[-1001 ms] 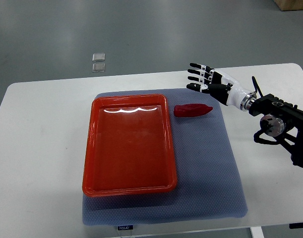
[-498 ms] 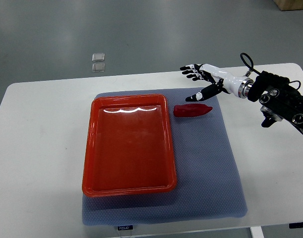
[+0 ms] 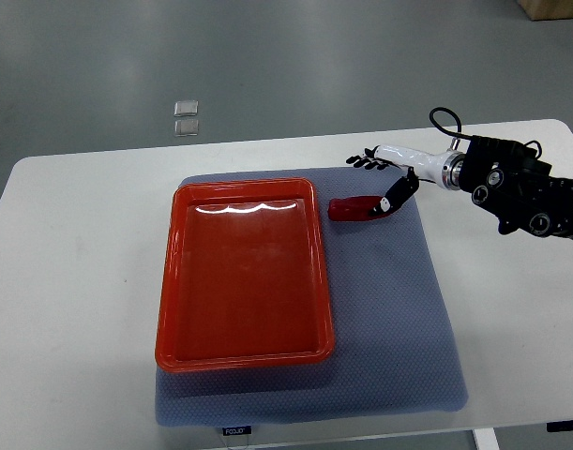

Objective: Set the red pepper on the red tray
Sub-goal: 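Lower the right hand onto the red pepper and close fingers around it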

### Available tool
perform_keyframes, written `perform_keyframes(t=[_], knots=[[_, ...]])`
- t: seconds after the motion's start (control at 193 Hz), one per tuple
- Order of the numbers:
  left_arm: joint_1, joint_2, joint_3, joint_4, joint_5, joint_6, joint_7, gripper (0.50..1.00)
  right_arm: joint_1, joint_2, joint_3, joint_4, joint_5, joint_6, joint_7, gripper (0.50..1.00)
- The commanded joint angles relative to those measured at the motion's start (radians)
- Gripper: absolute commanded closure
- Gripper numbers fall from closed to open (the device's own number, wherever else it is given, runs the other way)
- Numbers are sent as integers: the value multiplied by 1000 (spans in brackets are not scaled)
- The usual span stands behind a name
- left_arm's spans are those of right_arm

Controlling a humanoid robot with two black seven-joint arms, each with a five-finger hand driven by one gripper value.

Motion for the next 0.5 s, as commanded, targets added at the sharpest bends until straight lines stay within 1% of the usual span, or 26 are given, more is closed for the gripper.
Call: perform_keyframes(t=[0.0,0.067,0.073,0.124,0.15,0.197,0.233,0.311,0.394,0.41,0.493], knots=[[0,0,1,0,0,0,1,500,0,28,-27,-40,0,-1,0,599],[0,0,0,0,0,0,1,500,0,51,-33,-58,0,-3,1,619],[1,0,0,0,0,0,1,500,0,54,-33,-60,0,-1,0,628],[1,0,0,0,0,0,1,500,0,60,-33,-65,-2,-3,0,644],[1,0,0,0,0,0,-1,500,0,63,-35,-66,-2,-4,0,662],[0,0,0,0,0,0,1,500,0,64,-35,-66,-2,-6,0,677],[1,0,0,0,0,0,-1,500,2,64,-35,-66,-2,-4,0,697],[1,0,0,0,0,0,1,500,2,64,-36,-66,-3,-4,0,711],[1,0,0,0,0,0,1,500,2,64,-38,-66,-10,-3,1,754],[0,0,0,0,0,0,-1,500,2,64,-44,-66,-16,-4,0,777],[0,0,0,0,0,0,1,500,0,66,-70,-66,-36,-6,1,838]])
